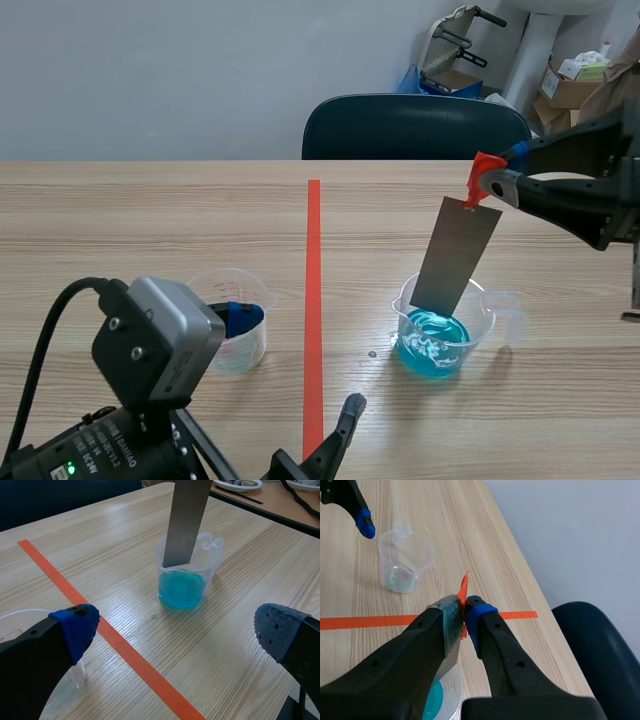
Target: Do the redox reaction experiment
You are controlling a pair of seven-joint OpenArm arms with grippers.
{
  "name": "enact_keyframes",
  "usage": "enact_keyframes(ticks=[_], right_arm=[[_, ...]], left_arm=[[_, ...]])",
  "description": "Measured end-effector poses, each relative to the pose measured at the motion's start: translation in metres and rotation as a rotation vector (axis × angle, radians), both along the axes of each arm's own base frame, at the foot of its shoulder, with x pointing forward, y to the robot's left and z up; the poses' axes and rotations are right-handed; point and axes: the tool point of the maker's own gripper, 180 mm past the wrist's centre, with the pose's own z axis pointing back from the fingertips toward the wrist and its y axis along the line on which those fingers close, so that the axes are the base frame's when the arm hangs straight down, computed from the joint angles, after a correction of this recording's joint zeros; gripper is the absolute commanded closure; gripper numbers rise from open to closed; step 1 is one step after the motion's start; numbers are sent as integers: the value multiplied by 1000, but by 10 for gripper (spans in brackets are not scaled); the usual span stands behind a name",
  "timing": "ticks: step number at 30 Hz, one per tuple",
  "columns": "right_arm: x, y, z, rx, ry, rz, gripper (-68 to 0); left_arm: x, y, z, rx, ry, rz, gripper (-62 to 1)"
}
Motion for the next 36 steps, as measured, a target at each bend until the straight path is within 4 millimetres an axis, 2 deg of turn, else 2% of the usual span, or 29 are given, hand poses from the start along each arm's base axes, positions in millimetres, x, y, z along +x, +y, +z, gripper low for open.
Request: enact_keyframes(ticks=[11,18,36], right_arm=[[2,-6,21,-10,26,-7,-8],[-1,-2,35,-12,45,3,-8],[-6,4,45,-53,88,14,-8]], left_arm=[[0,0,0,0,0,0,-623],[0,0,0,0,0,0,-623],[0,0,0,0,-1,0,-623]])
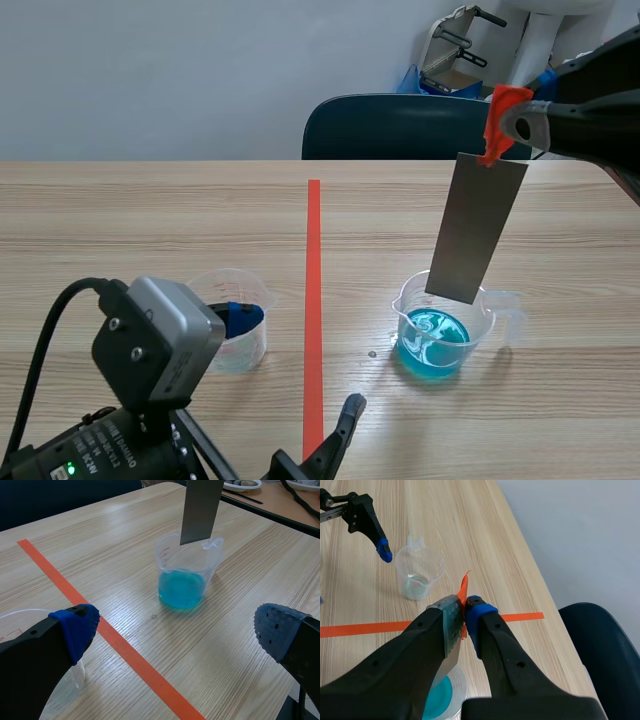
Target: Do the redox reaction experiment
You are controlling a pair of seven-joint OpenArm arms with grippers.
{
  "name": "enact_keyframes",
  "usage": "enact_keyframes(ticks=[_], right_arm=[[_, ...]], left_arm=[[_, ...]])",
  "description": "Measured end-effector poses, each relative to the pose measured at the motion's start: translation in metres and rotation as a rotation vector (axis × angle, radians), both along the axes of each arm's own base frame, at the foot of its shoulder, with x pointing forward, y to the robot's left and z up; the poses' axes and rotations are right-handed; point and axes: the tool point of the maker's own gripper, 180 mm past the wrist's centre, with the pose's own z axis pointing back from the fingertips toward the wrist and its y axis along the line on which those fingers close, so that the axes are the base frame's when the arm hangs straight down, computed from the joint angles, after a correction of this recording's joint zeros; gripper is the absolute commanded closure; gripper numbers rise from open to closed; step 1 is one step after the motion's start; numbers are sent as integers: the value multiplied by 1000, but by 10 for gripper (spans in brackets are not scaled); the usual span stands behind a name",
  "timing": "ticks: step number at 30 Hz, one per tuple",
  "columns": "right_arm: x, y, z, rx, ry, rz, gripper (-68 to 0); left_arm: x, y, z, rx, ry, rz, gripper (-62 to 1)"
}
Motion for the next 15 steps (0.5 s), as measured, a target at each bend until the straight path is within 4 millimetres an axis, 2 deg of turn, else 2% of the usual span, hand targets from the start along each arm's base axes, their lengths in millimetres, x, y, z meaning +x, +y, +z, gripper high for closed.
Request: enact_keyframes(ticks=[3,7,12,15], right_arm=[[0,1,5,16,11,0,-8],[2,-1,1,-24,21,-18,-8],[13,-3,23,-25,-33,-64,-8],[13,1,24,-42,-24,-76,-8]], left_arm=[[0,0,0,0,0,0,-623],[0,0,0,0,0,0,-623],[0,0,0,0,0,0,-623],[0,0,0,0,0,0,-623]])
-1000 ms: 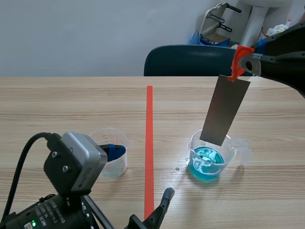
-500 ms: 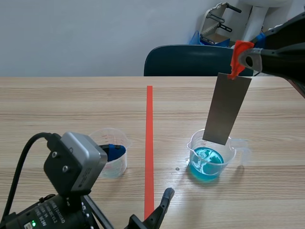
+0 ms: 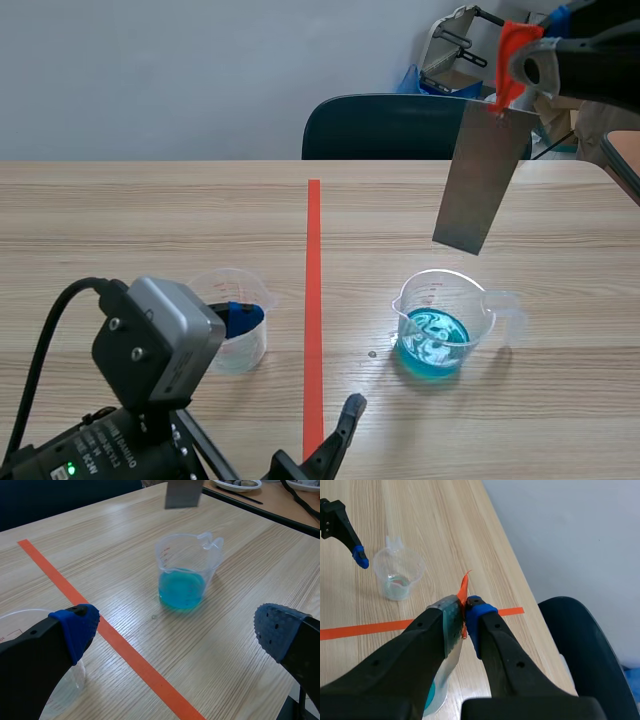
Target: Do the redox reaction experiment
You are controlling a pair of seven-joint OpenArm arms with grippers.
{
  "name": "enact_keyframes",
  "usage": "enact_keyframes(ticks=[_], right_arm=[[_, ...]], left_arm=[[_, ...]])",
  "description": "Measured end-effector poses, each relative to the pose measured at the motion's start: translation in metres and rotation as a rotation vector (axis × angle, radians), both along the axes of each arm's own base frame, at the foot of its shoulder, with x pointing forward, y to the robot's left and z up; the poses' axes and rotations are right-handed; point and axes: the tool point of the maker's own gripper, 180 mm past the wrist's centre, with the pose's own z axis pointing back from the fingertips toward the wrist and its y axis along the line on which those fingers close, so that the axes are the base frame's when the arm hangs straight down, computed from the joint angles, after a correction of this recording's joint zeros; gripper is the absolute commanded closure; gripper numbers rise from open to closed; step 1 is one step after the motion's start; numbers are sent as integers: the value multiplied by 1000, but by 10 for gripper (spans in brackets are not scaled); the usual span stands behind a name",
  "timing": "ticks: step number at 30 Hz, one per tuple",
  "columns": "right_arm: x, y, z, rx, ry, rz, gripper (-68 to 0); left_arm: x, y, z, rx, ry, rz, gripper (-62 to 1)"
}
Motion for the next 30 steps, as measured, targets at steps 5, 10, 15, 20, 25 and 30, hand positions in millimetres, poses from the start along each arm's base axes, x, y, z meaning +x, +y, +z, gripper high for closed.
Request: enact_keyframes(ticks=[5,10,15,20,25,30], right_arm=[[-1,6,-4,-20,17,-21,-8],[4,5,-2,-16,18,-63,-8],[4,6,-4,-14,33,-70,-8],[3,8,-3,-12,32,-66,-8],[3,8,-3,-11,32,-65,-8],[3,8,-3,-11,32,-65,-8]], left_arm=[[0,0,0,0,0,0,-623],[0,0,0,0,0,0,-623],[0,0,0,0,0,0,-623],[0,0,0,0,0,0,-623],[0,0,0,0,0,0,-623],[0,0,0,0,0,0,-623]])
